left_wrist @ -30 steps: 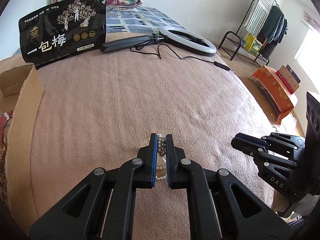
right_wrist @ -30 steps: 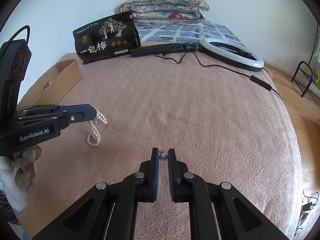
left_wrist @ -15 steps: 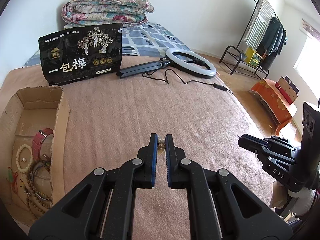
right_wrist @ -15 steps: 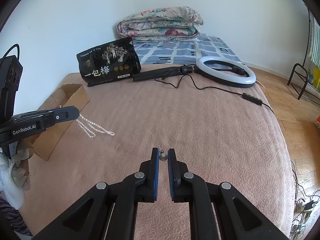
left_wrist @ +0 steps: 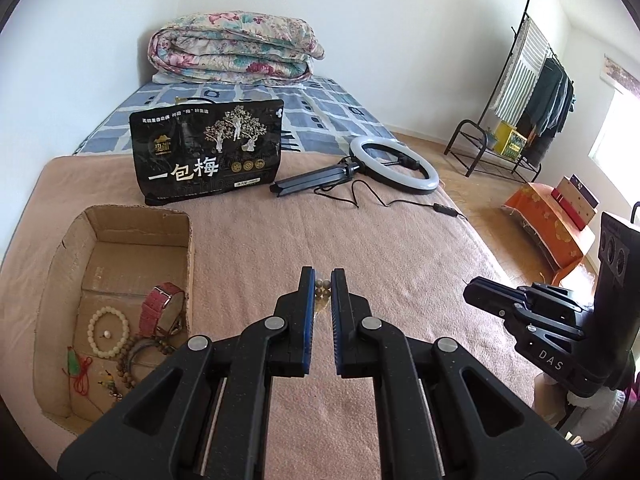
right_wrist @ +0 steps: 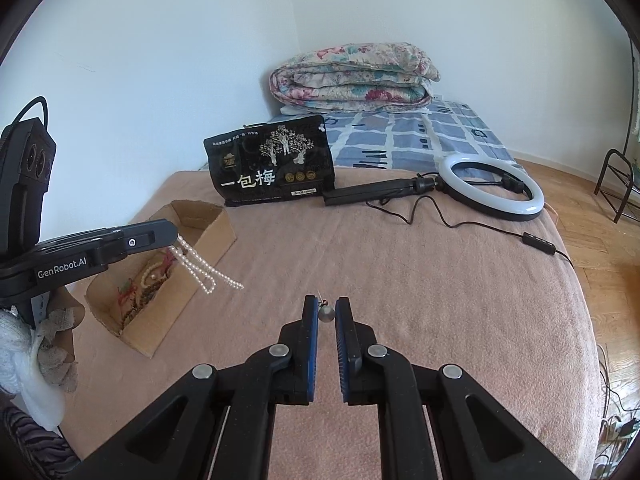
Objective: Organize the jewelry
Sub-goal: 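Carry the pearl necklace and earring over the box with both grippers, then open both grippers to drop the pearl necklace and earring into the box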
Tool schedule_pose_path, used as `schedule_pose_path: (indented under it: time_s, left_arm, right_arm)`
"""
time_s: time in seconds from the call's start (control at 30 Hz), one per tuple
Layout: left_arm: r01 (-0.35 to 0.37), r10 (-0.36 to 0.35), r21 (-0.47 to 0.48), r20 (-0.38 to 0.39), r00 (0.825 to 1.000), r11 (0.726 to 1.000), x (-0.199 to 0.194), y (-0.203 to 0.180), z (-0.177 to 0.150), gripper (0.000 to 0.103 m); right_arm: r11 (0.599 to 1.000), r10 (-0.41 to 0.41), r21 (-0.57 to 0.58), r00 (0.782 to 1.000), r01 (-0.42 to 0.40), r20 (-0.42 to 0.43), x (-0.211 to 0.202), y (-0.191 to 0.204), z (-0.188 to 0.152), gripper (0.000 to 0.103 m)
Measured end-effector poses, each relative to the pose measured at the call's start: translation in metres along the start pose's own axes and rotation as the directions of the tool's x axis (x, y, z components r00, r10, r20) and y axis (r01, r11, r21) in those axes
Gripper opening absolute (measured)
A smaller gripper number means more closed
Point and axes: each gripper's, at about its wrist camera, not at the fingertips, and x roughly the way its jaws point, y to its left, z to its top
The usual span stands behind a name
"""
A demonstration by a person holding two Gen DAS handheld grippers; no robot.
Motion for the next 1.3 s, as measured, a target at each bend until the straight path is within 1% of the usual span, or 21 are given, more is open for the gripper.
schedule_pose_path:
  time_s: [0.27,0.57,0.73,0.93,1.07,1.3]
  left_arm:
    - [-0.029,0.032,-0.062,0.052,0.998,0.998,-0.031,0.041,0.005,0.006]
    - [-0.09,0.102,-0.128,0.086,0.991,0.988,-0.051,0.094,0.004,0.006]
    - [-0.125,0.139,-0.165,0.08,0.987,0.978,-0.054,0.125,0.0,0.005]
    - [-0.156,0.173,-0.194,0.075,0.982,0.969,-0.055,0.15,-0.004,0.006]
    - [-0.172,0.189,-0.204,0.066,0.98,0.964,-0.053,0.162,-0.006,0.005]
    - [-0.193,0.206,-0.208,0.044,0.978,0.959,-0.05,0.173,-0.012,0.005]
  right_arm:
    - [0.998,0.054,-0.029,0.998,-0.054,0.013,0.01,0.043,0.012,0.006]
    - [0.989,0.128,-0.072,0.992,-0.128,0.003,0.028,0.095,0.021,0.006]
    - [0.983,0.16,-0.092,0.987,-0.161,-0.015,0.043,0.12,0.02,0.006]
    - [0.973,0.195,-0.116,0.98,-0.199,-0.045,0.061,0.142,0.017,0.006]
    - [0.968,0.215,-0.12,0.975,-0.22,-0.059,0.069,0.153,0.017,0.006]
    - [0.957,0.246,-0.135,0.966,-0.256,-0.084,0.081,0.176,0.014,0.006]
